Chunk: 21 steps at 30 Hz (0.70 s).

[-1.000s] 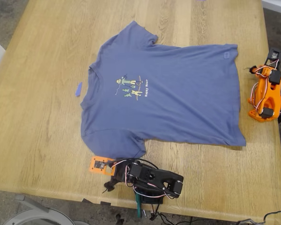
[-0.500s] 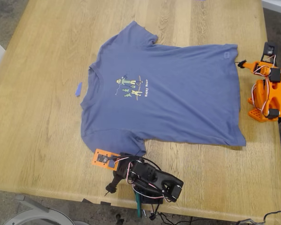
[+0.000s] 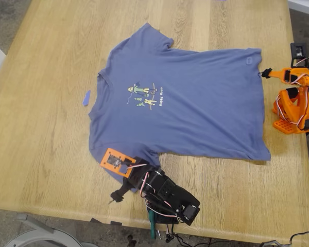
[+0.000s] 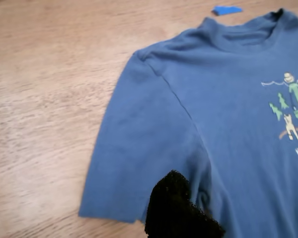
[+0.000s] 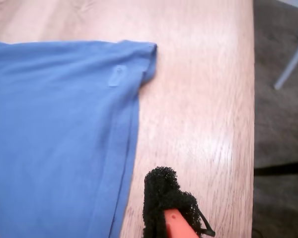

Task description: Fold a T-shirt

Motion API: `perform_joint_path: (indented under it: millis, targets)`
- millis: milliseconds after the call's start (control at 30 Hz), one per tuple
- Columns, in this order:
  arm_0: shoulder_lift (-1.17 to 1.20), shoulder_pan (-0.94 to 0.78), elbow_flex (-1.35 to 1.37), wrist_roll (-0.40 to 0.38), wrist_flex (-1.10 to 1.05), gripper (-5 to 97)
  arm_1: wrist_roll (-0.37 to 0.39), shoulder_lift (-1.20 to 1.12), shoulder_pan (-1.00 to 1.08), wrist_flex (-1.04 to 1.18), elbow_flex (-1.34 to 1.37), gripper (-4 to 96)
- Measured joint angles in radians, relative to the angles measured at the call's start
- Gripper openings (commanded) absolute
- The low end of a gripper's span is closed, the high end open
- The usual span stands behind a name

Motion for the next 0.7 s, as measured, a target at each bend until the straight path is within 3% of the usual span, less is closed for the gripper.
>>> perform_joint_path:
  millis: [400,700]
  targets:
    - [-0.347,0.189,-0.545,0.012,0.238,71,-0.057,-0.408,-0.193,0.006,-0.445,40.4]
    - [-0.554,0.308,-0.724,0.018,0.258,73,-0.101,-0.583,-0.538,0.006,-0.541,38.8]
